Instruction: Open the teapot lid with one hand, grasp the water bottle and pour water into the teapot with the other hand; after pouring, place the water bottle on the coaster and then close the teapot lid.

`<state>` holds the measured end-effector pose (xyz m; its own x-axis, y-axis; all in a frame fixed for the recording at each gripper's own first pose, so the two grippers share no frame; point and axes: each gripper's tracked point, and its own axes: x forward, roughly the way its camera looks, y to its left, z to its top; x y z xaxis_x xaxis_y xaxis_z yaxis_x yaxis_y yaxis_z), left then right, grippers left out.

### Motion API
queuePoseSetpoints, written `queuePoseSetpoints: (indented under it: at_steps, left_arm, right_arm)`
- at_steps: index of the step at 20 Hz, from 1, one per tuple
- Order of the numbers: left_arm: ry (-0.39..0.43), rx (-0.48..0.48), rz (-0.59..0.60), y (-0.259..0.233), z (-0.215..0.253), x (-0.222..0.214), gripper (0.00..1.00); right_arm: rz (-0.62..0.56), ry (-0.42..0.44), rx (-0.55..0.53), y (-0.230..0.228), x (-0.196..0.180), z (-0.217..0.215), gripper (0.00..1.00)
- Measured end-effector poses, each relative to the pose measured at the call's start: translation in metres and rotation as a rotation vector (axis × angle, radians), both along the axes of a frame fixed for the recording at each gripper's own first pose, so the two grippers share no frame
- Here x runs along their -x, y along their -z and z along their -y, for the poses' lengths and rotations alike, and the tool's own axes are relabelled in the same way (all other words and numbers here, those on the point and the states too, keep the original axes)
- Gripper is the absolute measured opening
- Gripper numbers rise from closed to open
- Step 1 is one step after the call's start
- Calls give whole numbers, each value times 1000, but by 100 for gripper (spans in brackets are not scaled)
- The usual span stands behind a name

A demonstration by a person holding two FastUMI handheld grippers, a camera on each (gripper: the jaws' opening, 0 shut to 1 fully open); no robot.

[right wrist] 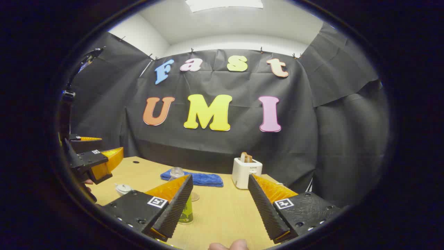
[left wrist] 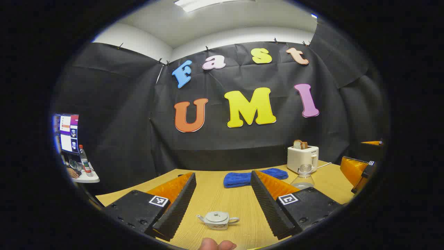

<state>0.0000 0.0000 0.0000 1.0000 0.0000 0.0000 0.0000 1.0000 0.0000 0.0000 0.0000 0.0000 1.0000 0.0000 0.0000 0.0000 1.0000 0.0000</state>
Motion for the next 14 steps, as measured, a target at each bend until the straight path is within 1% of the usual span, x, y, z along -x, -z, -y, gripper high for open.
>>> queuePoseSetpoints:
  at_steps: [2,3,4,5,7,8,9,11,12,14]
  left_arm:
    - [4,6,-2,1,0,-1,99]
    - [13,9,-10,2,2,-1,99]
    - [24,12,-19,4,3,0,99]
    - [34,15,-25,5,4,-1,99]
    - [48,21,-34,5,5,-1,99]
    - [53,24,-37,7,5,-1,99]
    - [51,27,-40,7,5,-2,99]
    - [53,31,-47,9,7,-2,99]
    - [55,33,-50,11,7,-2,99]
    - [63,34,-50,11,9,-2,99]
  right_arm:
    - [-3,-1,4,0,-1,0,95]
    - [-1,2,3,-2,-2,0,95]
    - [0,9,0,-3,-2,1,99]
    - [0,17,0,-4,-3,2,96]
    - [6,22,6,-7,-3,2,96]
    - [10,29,10,-9,-2,3,99]
    - [16,32,12,-10,-1,4,96]
    - [24,36,14,-13,1,5,96]
    - [24,37,15,-12,1,5,99]
    - [18,33,11,-9,-1,5,99]
